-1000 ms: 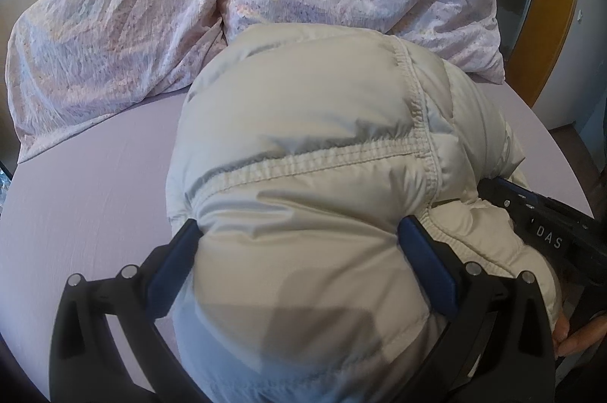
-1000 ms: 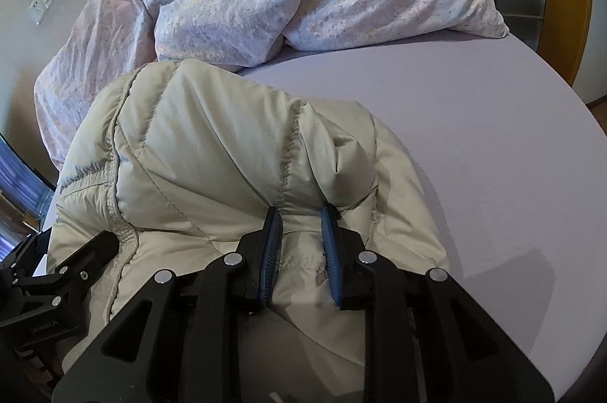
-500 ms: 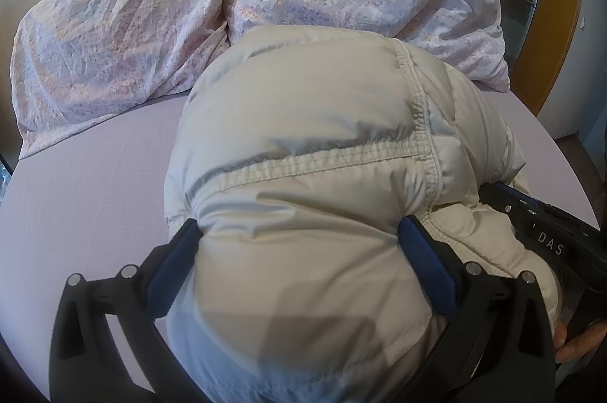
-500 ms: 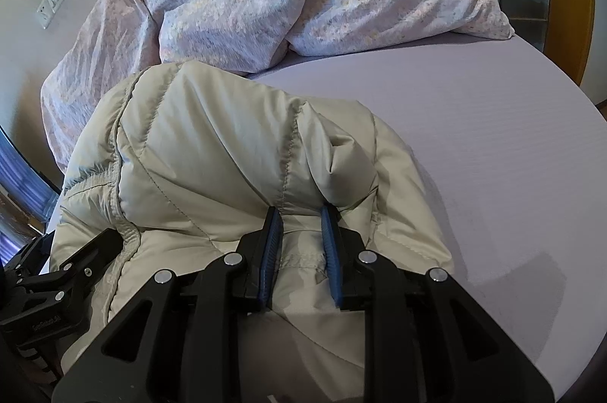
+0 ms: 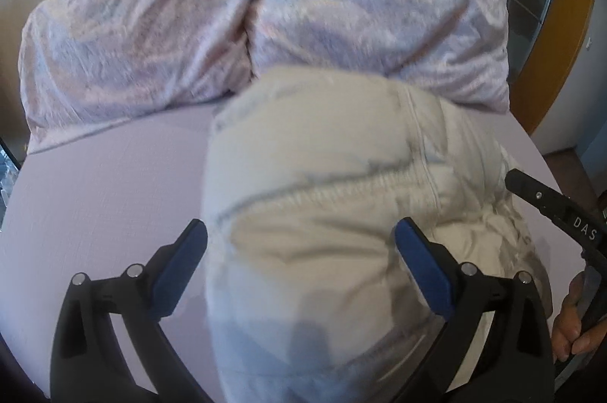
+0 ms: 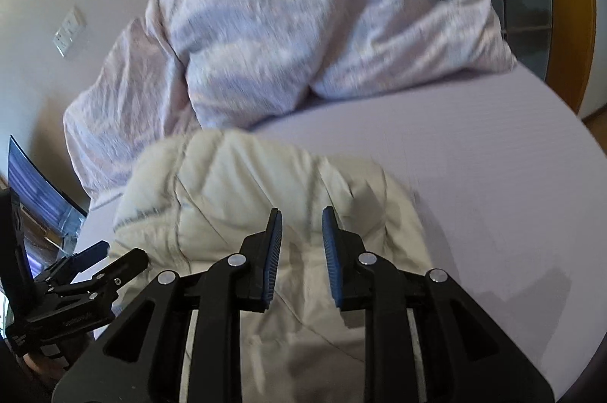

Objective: Fold large clothes

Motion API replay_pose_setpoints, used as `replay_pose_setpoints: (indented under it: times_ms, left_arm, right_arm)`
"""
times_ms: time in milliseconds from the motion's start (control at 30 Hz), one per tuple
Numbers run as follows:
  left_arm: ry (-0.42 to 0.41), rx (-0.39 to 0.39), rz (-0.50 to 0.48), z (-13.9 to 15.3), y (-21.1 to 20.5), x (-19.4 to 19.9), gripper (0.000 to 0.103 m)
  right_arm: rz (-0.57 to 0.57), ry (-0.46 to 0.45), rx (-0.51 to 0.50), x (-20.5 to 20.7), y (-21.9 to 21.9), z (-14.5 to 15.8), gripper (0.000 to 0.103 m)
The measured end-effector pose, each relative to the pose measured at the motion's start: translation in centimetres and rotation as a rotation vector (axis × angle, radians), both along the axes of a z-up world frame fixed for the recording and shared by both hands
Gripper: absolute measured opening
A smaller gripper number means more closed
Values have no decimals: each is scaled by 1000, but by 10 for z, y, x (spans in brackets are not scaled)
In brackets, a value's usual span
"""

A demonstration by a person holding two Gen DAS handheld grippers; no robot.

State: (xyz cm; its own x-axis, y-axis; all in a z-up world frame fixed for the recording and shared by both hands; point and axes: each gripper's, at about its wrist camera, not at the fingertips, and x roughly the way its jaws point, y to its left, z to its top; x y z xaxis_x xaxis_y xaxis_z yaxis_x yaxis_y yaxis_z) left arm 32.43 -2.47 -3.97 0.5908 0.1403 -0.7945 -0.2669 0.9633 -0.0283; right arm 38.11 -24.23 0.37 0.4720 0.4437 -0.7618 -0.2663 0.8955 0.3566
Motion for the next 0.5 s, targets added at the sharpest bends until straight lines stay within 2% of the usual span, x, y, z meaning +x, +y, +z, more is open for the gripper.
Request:
replay_pose_setpoints:
  times_ms: [200,333,500]
  left_arm:
    - [25,-7,19,-4,11,15,100]
    - [20,-15,12,-13,7,17,101]
    - [20,-56,16,-23,9,19,101]
  right_arm:
    - [-13,89,-85,8,6,-34,22]
    - [-14,75,-98,2,6,-42,22]
    - [-12,77,-65,3,2,-47,22]
